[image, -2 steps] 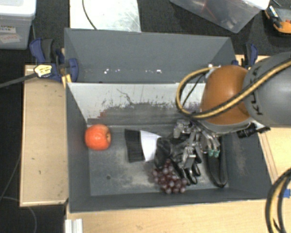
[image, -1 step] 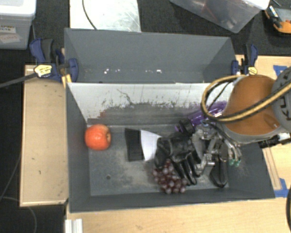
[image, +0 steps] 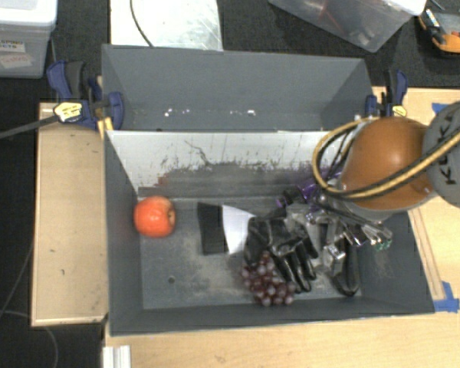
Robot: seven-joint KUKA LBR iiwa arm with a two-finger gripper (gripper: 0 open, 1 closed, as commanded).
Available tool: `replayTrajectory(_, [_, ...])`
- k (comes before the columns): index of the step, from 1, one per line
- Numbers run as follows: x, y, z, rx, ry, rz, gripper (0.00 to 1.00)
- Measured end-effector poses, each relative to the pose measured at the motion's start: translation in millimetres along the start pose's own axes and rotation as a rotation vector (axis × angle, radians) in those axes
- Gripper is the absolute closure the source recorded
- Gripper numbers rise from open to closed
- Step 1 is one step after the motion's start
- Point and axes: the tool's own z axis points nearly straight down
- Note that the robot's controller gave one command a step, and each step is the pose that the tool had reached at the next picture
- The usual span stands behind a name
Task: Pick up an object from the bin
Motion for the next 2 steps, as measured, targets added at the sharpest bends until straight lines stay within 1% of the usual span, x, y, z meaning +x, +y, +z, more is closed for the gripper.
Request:
replayTrajectory(1, [6.8, 63, 34, 0.004, -0.007, 0.076, 0.00])
replayTrajectory(2, [11.4, 52, 47, 0.003, -0.006, -0.043, 0.00])
